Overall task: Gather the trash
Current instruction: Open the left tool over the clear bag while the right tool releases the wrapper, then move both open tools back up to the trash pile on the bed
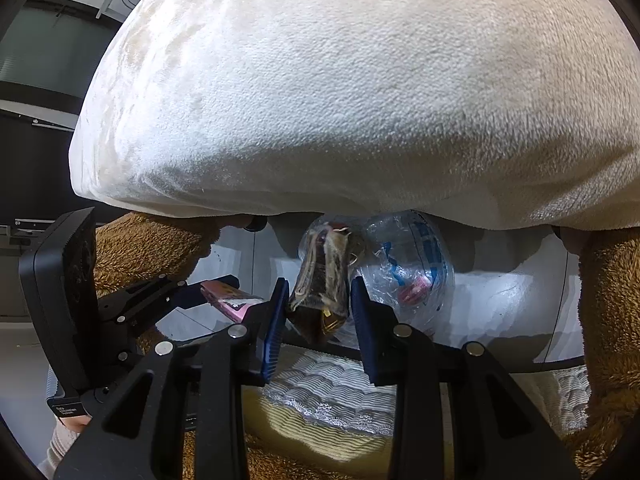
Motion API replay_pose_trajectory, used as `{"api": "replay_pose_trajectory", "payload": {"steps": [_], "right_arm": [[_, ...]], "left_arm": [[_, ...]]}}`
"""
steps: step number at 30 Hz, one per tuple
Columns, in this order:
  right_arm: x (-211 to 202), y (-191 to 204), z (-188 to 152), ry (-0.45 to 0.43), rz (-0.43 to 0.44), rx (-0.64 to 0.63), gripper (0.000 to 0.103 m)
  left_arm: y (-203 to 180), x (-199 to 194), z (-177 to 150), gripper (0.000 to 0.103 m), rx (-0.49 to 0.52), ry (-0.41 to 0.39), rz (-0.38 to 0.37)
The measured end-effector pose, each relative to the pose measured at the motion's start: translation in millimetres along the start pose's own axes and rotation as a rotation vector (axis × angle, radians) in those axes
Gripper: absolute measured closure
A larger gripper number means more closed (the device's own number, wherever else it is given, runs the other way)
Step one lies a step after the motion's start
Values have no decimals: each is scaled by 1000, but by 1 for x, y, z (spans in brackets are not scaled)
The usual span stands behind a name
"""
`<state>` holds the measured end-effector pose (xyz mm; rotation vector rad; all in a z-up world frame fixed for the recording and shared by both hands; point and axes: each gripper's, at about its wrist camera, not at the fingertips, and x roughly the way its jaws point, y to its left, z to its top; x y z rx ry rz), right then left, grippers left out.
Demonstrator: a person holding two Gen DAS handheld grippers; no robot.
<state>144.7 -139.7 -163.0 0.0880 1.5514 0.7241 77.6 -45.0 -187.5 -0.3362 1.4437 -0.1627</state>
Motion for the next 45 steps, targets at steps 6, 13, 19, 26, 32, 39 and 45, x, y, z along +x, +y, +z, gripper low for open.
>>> {"api": "replay_pose_trajectory", "payload": {"steps": [6, 13, 19, 26, 32, 39, 45], "right_arm": [[-1, -5, 1, 1, 11, 31, 56], [-5, -7, 2, -18, 15, 42, 52], [-10, -2, 1, -40, 2, 15, 52], [-27, 6, -3, -118, 28, -36, 52], [-58, 9, -7, -244, 78, -84, 52], [-90, 19, -10, -391, 77, -157, 52], [-116, 26, 1, -487, 52, -213, 51]], "left_arm": [[1, 2, 0, 33, -3, 20, -13], [3, 4, 1, 26, -13, 31, -7], [5, -2, 2, 26, -20, -5, -1], [4, -29, 4, 26, -3, -124, -28], [0, -58, 2, 26, 44, -261, -24], [1, -94, 4, 26, 62, -405, -34], [5, -127, 9, 26, 70, -539, -41]]}}
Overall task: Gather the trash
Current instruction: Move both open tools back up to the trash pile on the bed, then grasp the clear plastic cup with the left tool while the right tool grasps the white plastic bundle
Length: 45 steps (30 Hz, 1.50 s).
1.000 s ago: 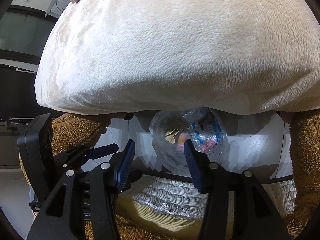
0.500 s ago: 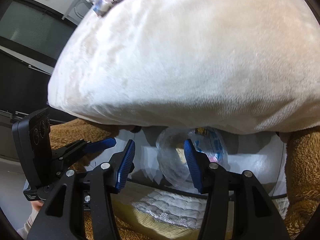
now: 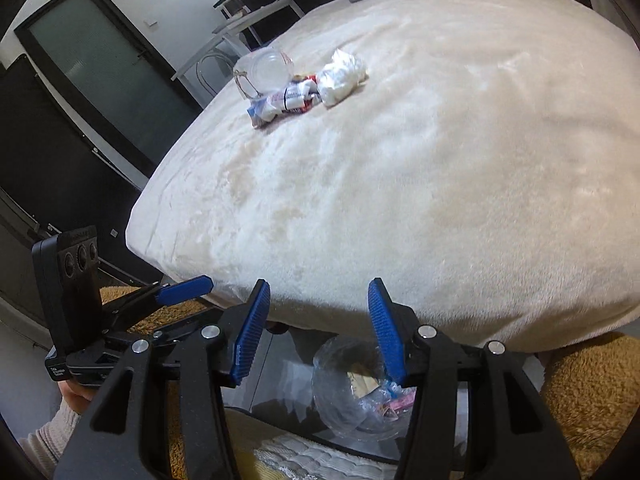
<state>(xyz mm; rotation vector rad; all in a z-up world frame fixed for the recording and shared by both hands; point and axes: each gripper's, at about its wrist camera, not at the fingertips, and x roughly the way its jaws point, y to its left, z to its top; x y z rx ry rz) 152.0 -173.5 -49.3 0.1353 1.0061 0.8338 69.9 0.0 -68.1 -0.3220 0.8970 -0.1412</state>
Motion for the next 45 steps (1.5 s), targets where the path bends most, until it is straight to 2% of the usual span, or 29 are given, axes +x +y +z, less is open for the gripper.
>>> {"api": "replay_pose_trajectory", "payload": {"steps": [4, 14, 20, 23, 26, 29, 33, 35, 39, 45], "right_arm": [[-7, 3, 19, -42, -24, -53, 50], [5, 2, 68, -89, -73, -125, 46], [26, 4, 93, -70, -58, -131, 41], [36, 9, 104, -76, -64, -154, 35], [48, 11, 117, -83, -90, -185, 31], [63, 7, 130, -69, -105, -184, 31], [81, 5, 143, -47, -125, -220, 29], [88, 5, 148, -48, -133, -243, 29], [97, 1, 156, -50, -129, -261, 29], [102, -5, 161, -44, -130, -272, 29]], "left_arm": [[2, -13, 18, 26, 0, -73, -1], [26, -31, 71, 26, -18, -166, 4], [49, -29, 103, 26, -80, -204, -20], [57, -25, 116, 12, -120, -223, -35], [63, -19, 126, 11, -156, -238, -50], [62, -12, 138, 7, -151, -256, -40], [60, 3, 157, 6, -129, -261, -24], [58, 13, 167, 6, -116, -258, 1], [52, 32, 182, 6, -43, -272, 101], [53, 52, 198, 6, -27, -266, 133]]}}
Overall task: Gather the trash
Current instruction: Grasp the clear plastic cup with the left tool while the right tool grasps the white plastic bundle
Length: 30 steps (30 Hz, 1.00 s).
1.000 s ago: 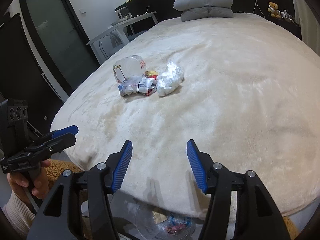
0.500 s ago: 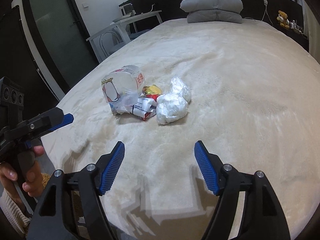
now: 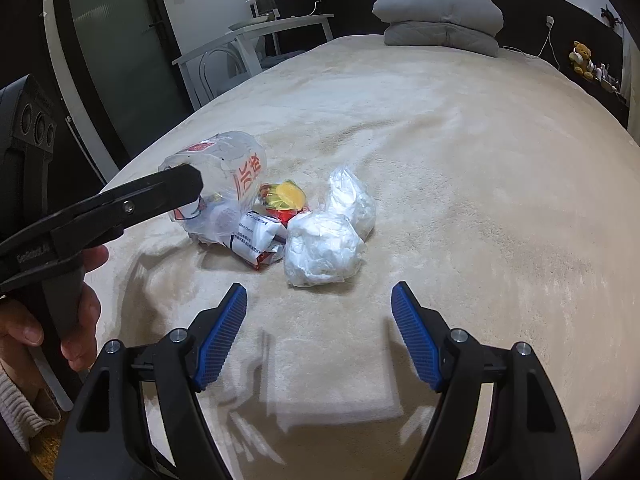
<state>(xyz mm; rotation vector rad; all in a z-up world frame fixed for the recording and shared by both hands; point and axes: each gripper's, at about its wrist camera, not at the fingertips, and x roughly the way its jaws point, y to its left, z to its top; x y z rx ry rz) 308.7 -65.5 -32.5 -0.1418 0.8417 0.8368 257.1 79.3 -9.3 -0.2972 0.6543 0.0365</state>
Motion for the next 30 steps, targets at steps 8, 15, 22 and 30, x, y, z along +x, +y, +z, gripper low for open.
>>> {"api": "replay_pose_trajectory", "payload": {"steps": [8, 15, 22, 30], "right_arm": [[11, 0, 1, 22, -3, -38, 29], [23, 1, 8, 22, -4, -47, 29], [35, 5, 15, 14, -14, -29, 29], [42, 0, 21, 5, -21, 12, 29]], "left_arm": [[-16, 26, 5, 6, 128, 5, 132], [-6, 39, 10, 15, 114, 37, 132], [-6, 30, 12, 17, 125, 6, 139], [1, 5, 11, 19, 81, -43, 117]]}}
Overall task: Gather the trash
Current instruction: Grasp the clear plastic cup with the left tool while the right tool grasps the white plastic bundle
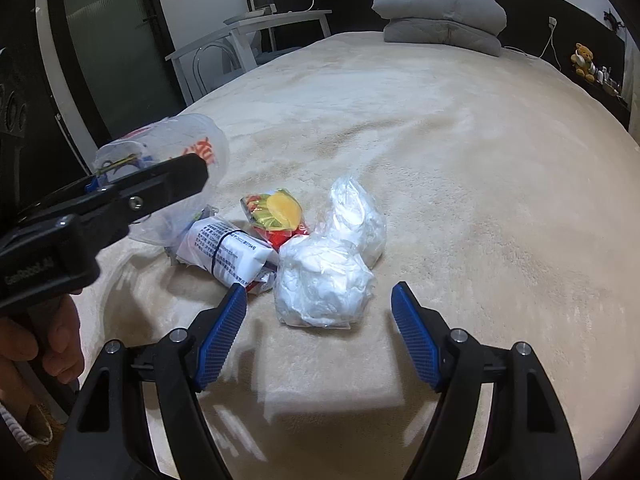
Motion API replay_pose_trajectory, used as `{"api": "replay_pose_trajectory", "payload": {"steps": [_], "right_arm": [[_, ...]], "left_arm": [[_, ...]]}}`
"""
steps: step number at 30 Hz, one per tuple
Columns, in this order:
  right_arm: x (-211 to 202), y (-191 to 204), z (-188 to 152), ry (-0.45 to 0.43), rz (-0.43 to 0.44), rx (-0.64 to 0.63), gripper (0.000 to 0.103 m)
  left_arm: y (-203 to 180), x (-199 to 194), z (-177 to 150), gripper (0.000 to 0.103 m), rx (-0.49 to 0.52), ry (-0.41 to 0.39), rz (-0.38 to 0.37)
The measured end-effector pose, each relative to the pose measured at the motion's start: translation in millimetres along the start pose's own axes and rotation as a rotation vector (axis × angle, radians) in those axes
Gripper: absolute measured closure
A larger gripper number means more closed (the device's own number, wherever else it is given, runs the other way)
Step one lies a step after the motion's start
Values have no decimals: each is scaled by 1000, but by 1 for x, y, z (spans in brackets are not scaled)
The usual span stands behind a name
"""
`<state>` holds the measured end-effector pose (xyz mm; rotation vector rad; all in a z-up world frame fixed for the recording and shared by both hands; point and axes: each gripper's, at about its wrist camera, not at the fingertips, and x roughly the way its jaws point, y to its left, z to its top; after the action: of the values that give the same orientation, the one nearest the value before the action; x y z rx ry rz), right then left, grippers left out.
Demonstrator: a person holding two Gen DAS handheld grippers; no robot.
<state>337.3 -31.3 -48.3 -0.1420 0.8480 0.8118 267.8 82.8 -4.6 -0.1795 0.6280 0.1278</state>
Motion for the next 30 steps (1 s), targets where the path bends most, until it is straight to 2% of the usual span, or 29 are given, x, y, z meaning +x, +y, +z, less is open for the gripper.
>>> {"api": "replay_pose_trajectory", "payload": {"steps": [5, 7, 13, 16, 19, 24, 30], "right_arm": [[2, -2, 2, -7, 0, 18, 31], [5, -3, 3, -1, 0, 29, 40], [11, -7, 4, 17, 22, 71, 52], [8, -6, 0, 11, 27, 65, 54], [0, -9, -4, 0, 51, 80, 54], [-19, -14, -12, -22, 97, 122, 55], [-45, -7, -35, -18, 164, 141, 55]], "left_arm": [[4, -12, -1, 20, -12, -22, -15], [6, -16, -1, 20, -25, -26, -20], [13, -28, -4, 20, -53, -37, -39], [15, -35, -4, 20, -80, -47, -96], [12, -36, -5, 20, -55, -50, -98], [15, -48, -8, 20, -81, -85, -141], [16, -59, -19, 20, -100, -73, -141]]}}
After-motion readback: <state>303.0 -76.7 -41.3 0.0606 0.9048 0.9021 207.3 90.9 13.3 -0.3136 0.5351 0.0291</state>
